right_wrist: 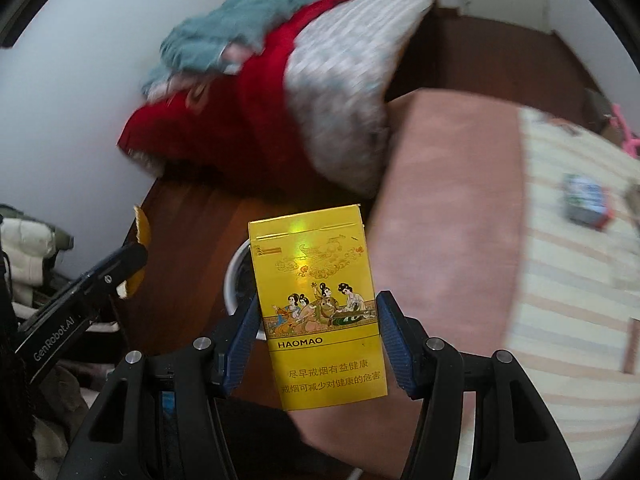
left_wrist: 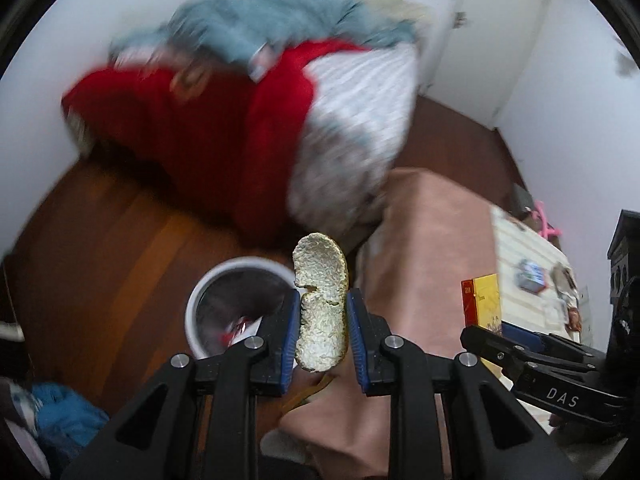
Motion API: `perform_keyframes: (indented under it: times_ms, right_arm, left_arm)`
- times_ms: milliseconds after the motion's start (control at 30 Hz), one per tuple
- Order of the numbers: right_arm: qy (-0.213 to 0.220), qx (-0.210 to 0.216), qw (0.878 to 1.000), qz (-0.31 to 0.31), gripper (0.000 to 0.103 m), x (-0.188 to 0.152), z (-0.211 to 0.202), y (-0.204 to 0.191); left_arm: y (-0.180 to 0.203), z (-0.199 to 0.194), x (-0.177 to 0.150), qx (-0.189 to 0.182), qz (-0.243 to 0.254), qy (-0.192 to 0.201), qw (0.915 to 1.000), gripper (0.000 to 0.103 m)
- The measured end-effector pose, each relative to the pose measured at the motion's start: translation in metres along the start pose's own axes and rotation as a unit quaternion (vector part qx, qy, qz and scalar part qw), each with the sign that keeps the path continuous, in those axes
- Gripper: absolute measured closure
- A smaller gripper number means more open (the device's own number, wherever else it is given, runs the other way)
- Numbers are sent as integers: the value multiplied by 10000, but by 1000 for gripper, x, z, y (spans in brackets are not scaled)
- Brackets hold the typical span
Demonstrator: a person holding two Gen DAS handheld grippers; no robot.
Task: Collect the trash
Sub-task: 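Carry the bread and yellow box with both tools over the bin, then open both tools to drop the bread and yellow box into the bin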
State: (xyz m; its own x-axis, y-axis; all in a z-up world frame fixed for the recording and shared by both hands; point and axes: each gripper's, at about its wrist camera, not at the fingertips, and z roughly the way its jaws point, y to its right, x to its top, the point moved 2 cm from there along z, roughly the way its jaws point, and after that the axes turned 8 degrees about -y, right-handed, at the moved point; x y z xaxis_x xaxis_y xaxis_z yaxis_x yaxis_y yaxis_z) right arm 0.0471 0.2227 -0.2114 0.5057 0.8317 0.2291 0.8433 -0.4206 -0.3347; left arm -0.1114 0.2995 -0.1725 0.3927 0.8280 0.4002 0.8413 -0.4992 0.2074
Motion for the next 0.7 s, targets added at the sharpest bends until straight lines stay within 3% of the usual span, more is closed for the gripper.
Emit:
perform_keyframes:
  times_ms: [133,233,433,500,567,600,700]
  right_arm:
    - [-548,-25,9984,-113,43,23,74,-33]
    - [-960,-106,9952,-131,43,43,133,-45]
    - [-1623,-343,9860,-174,43,68,226,-49]
    - [-1794,-394,9829,-165,43,75,251,-45]
    - [-2002,-436,9786,-189,43,82,277,-45]
    - [-2117,-402,9763,-199,43,86,289,-45]
    - [-2282,-337,9729,-189,41,90,307,-41]
  left_arm:
    - [-63,54,9,-129,-541,-679,9961,82]
    - [-104,107,15,-310,-942,-1243,9873,81]
    - [-142,187,17,-322,-1348,-2023,9695,77]
    - [-150,209,16,-205,-1410,-2201,9650,60]
    - [-158,220,14,-131,-1525,-2225,9628,8]
    - [-161,224,14,-92,-1569,-2223,9622,3]
    - [-175,230,8,68,-1709,-2241,9594,3]
